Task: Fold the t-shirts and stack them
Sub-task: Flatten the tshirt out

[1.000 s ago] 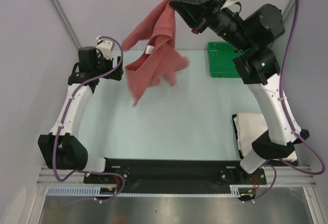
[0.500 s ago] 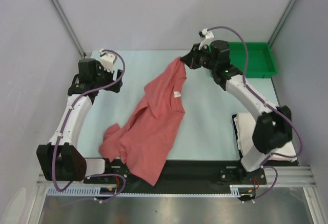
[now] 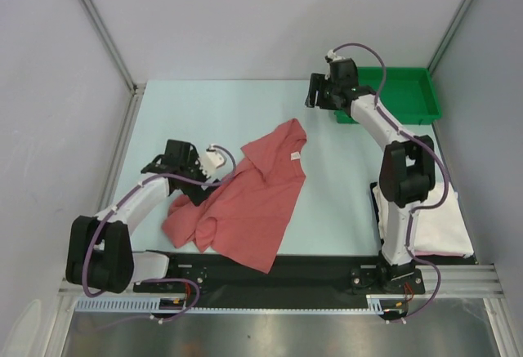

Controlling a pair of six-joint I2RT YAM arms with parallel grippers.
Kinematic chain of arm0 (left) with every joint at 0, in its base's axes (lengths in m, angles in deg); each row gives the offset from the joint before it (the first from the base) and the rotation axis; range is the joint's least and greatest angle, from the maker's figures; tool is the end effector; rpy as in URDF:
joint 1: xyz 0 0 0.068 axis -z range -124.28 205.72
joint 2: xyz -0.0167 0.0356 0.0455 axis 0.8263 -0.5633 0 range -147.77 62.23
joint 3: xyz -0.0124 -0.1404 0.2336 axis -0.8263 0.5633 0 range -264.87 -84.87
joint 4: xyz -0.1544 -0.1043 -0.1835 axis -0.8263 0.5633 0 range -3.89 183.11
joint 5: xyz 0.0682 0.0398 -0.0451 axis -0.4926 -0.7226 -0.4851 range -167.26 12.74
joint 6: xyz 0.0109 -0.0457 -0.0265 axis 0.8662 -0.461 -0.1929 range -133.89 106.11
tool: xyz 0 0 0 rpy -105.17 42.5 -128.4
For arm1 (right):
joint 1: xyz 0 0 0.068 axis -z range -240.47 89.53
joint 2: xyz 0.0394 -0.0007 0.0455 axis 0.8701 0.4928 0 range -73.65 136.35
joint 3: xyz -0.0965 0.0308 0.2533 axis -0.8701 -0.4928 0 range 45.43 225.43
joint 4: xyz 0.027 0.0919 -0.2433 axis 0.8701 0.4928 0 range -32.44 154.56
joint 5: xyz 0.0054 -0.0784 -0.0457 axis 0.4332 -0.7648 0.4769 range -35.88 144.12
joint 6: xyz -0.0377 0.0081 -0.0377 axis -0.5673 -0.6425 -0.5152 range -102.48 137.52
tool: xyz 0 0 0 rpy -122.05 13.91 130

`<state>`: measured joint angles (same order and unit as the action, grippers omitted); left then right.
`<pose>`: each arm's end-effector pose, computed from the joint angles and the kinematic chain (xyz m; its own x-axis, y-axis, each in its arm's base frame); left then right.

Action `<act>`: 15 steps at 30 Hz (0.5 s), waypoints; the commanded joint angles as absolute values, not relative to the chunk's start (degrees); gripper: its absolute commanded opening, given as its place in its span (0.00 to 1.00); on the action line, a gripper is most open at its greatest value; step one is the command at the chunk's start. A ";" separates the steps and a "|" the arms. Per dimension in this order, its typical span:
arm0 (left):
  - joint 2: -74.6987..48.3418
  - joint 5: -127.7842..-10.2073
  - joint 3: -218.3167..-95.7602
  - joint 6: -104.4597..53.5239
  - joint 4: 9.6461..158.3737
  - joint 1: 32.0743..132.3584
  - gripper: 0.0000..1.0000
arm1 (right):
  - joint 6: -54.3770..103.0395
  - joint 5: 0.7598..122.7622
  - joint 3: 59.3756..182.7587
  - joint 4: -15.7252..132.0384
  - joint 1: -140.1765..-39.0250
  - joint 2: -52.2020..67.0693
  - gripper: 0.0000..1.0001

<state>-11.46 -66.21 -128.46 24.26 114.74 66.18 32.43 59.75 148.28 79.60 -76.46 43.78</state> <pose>0.2392 -0.0512 0.2028 -0.4905 0.7070 -0.5095 0.7362 0.6490 0.1919 0.4620 0.1361 0.2790 -0.6441 0.0818 -0.7606 -0.1904 0.9458 0.2630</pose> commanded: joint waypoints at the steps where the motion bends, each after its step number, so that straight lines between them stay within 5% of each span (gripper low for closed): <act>1: -8.44 -67.95 -124.69 31.81 113.10 66.79 0.96 | 29.74 48.79 143.45 90.77 -79.62 34.83 0.74; 4: -8.43 -63.83 -124.59 29.01 112.49 67.75 0.96 | 31.57 48.40 133.70 94.38 -84.02 28.76 0.81; 15: -16.17 -57.73 -131.10 11.25 104.14 71.62 0.86 | 38.78 57.63 119.61 92.63 -94.22 31.55 0.75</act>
<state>-14.89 -59.94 -130.71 15.26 107.59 69.87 36.28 56.12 120.26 92.85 -94.52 29.64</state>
